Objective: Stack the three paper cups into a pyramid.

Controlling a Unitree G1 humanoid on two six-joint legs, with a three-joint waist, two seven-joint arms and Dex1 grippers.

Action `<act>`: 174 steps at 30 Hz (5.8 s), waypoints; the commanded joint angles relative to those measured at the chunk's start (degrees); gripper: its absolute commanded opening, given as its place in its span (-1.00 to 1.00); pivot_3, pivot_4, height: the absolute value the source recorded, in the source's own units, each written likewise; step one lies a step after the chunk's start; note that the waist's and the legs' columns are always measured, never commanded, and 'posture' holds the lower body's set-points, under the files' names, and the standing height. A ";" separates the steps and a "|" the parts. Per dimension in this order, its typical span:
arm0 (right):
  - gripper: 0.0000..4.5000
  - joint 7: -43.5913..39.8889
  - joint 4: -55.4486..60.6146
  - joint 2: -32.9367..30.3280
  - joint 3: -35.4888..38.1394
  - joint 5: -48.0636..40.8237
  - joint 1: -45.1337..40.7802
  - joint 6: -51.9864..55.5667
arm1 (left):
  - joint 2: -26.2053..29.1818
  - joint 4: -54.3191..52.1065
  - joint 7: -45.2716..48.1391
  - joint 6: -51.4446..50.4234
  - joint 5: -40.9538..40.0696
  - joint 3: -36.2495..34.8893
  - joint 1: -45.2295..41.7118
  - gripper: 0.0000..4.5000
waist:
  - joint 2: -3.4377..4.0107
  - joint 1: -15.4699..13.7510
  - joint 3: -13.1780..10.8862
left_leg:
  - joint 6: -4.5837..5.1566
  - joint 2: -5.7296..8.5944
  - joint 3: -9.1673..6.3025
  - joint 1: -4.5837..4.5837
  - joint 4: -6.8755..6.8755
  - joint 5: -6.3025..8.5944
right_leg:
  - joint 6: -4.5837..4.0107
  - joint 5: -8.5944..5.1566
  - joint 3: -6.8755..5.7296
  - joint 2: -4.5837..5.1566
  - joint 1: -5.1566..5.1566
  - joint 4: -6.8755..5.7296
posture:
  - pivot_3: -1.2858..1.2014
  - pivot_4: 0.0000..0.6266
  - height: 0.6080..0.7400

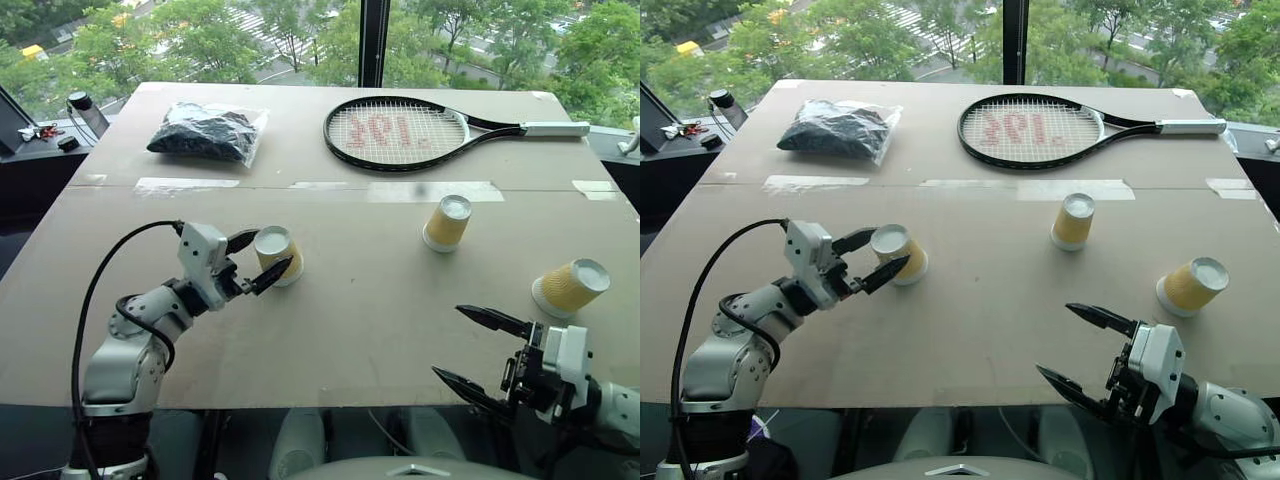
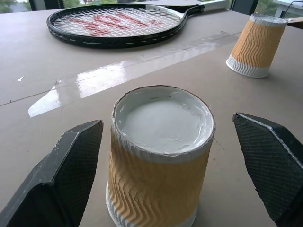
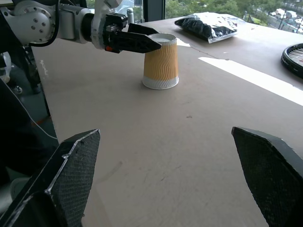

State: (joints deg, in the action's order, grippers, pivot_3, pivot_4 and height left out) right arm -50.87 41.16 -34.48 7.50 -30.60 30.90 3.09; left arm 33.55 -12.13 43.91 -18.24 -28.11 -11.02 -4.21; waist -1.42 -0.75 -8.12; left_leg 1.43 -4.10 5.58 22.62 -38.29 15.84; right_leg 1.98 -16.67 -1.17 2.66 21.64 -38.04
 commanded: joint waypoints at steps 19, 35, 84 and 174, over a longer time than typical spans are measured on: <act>1.00 8.00 6.94 1.39 -0.43 -0.21 -4.25 2.55 | -3.34 5.27 8.36 -0.85 0.34 9.02 -14.46 0.10 | -0.01 -0.20 0.00 | -0.21 0.03 -0.05 0.07 -0.04 -0.12 | 0.01 0.00 -0.15 0.00 0.00 0.00 | 0.03 -0.52 1.00; 1.00 14.40 10.45 4.57 -0.60 5.09 2.41 2.09 | -10.51 24.05 11.13 8.34 11.34 18.42 -26.06 0.10 | -0.01 -0.07 0.00 | -0.22 0.25 -0.13 0.13 -0.06 -0.13 | 0.03 0.00 -0.18 -0.03 0.01 0.02 | 0.03 -0.52 1.00; 0.60 38.42 -29.41 17.34 -4.96 15.78 -54.67 33.37 | 5.05 -22.23 12.38 -7.44 -21.67 -9.02 12.82 1.00 | 0.21 1.53 -0.14 | -0.21 0.02 -0.02 0.14 0.05 -0.12 | 0.00 0.01 0.17 0.03 0.11 0.00 | 0.03 -0.52 1.00; 0.71 34.98 -6.30 9.30 26.97 8.43 -22.12 43.27 | 8.64 -14.85 29.63 -7.73 -22.83 1.46 0.82 1.00 | 0.31 1.39 -0.22 | -0.20 0.06 0.07 0.14 0.20 -0.11 | 0.03 0.00 0.38 -0.06 0.21 0.10 | 0.03 -0.52 1.00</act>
State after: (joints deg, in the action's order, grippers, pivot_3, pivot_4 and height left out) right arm -15.90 34.39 -24.55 32.50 -21.81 9.05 48.34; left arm 42.06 -25.67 73.53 -26.94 -50.72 -8.47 -3.74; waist -1.12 0.64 -8.35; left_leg 1.23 -4.04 5.65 22.76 -38.09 15.73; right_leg 2.01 -16.67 -0.79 2.60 21.85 -37.94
